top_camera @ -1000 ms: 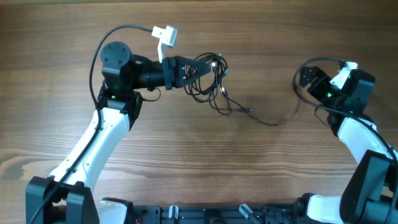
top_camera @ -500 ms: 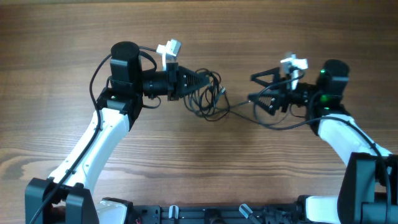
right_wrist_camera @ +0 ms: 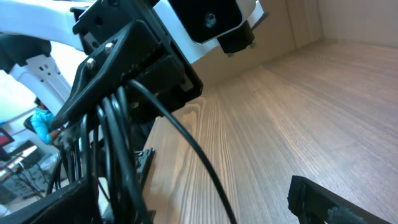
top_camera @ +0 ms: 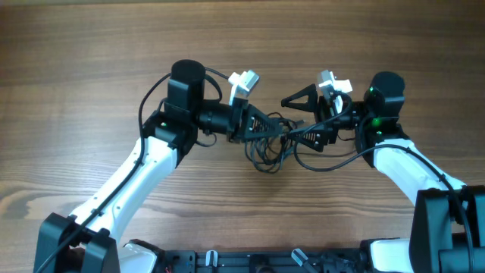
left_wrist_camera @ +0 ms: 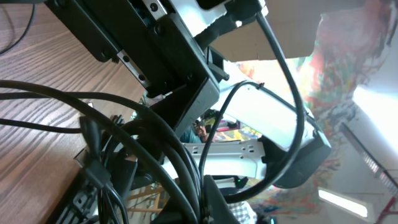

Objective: Untangle cables

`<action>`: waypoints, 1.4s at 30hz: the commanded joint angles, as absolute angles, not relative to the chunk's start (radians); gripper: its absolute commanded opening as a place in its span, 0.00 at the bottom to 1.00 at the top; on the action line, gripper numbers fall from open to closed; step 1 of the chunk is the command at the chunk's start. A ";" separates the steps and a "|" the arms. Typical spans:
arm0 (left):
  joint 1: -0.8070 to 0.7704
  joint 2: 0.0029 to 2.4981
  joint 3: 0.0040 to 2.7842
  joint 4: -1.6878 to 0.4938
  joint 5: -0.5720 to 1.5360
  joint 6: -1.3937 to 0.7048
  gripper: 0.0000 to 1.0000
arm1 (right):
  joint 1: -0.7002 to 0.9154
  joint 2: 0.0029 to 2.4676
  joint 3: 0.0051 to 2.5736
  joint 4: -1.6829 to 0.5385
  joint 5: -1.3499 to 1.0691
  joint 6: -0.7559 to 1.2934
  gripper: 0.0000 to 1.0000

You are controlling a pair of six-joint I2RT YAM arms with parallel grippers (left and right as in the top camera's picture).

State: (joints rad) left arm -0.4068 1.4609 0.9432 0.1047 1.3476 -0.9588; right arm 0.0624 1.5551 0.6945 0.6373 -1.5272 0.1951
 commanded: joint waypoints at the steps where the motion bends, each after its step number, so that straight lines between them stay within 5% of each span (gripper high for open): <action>1: -0.439 1.475 0.948 0.107 1.333 -0.920 0.05 | 0.068 1.565 0.699 0.643 -1.599 0.220 0.90; 7: -0.442 1.489 0.948 0.125 1.318 -0.919 0.04 | 0.102 1.565 0.699 0.643 -1.621 0.220 0.50; 11: -0.446 1.489 0.948 0.175 1.334 -0.920 0.04 | 0.114 1.565 0.699 0.643 -1.610 0.209 0.48; 15: -0.446 1.489 0.948 0.180 1.345 -0.920 0.06 | 0.114 1.565 0.699 0.643 -1.567 0.210 0.04; 18: -0.437 1.489 0.948 0.179 1.344 -0.920 0.24 | 0.113 1.565 0.699 0.642 -1.458 0.277 0.04; 21: -0.434 1.489 0.948 0.179 1.303 -0.919 0.33 | 0.109 1.565 0.699 0.634 -1.180 0.512 0.04; 24: -0.434 1.489 0.948 0.174 1.225 -0.919 0.54 | 0.084 1.565 0.699 0.629 -0.966 0.760 0.04; 29: -0.434 1.489 0.948 0.163 1.103 -0.919 0.70 | 0.047 1.565 0.699 0.607 -0.883 0.953 0.04; 32: -0.435 1.489 0.948 0.112 0.944 -0.919 0.89 | 0.028 1.565 0.699 0.519 -0.883 1.038 0.04; 42: -0.486 1.489 0.948 -0.075 0.606 -0.874 1.00 | 0.025 1.565 0.699 0.405 -0.910 1.110 0.04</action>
